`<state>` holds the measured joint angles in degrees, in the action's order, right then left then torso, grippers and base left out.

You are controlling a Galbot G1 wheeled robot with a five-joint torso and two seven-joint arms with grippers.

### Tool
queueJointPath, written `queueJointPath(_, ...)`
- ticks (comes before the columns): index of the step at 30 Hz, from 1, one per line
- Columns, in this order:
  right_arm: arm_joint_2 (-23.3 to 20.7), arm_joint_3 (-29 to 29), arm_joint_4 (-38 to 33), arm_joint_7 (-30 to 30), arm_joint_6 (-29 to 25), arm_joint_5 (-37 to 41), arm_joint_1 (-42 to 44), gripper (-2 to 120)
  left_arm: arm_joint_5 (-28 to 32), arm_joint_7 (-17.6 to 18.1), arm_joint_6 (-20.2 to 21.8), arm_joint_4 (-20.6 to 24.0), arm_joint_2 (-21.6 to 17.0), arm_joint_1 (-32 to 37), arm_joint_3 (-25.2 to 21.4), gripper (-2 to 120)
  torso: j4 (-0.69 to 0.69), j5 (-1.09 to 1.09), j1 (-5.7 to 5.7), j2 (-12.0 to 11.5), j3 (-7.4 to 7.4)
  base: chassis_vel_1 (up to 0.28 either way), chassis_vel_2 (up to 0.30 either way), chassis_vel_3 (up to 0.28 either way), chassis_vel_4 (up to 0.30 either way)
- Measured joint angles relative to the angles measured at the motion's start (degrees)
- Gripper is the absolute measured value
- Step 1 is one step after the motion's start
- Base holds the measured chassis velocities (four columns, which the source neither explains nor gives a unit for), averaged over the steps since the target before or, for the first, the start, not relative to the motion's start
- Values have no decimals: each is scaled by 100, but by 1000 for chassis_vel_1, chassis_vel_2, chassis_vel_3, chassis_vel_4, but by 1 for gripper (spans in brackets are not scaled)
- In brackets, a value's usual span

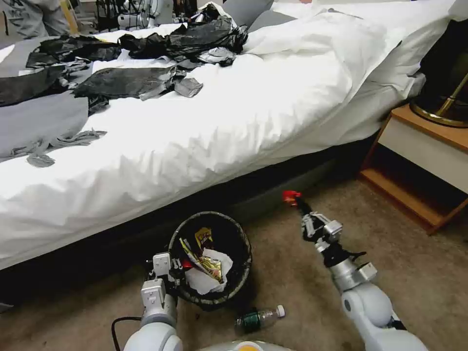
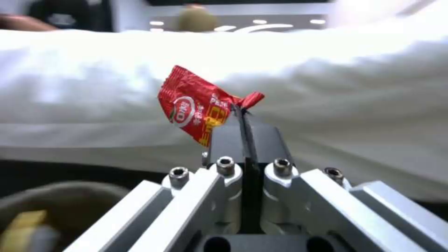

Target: Pick up the trash bin, then pick up the garbage from the floor and place it into the trash bin.

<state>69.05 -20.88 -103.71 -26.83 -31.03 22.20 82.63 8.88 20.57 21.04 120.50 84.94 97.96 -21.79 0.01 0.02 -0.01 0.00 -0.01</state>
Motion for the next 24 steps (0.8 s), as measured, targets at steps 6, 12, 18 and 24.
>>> queueJointPath(6,-137,733,-110,-92,21,-687,29,0,-12,1,0,-8,-19,6,71,0,0,-1,0,0,0,0,0,0,0)
queueJointPath(12,-187,1535,274,182,162,-1125,-354,0,-56,1,-1,-17,-32,24,175,0,0,-2,0,0,1,0,0,0,0)
queueJointPath(18,-75,1875,670,337,264,-1227,-623,0,-74,1,0,-25,-31,55,203,0,0,-3,1,0,1,0,0,0,0)
queueJointPath(24,25,2024,1077,450,354,-1233,-941,0,-90,-1,1,-28,-30,80,233,0,-1,-5,0,0,2,0,0,0,0)
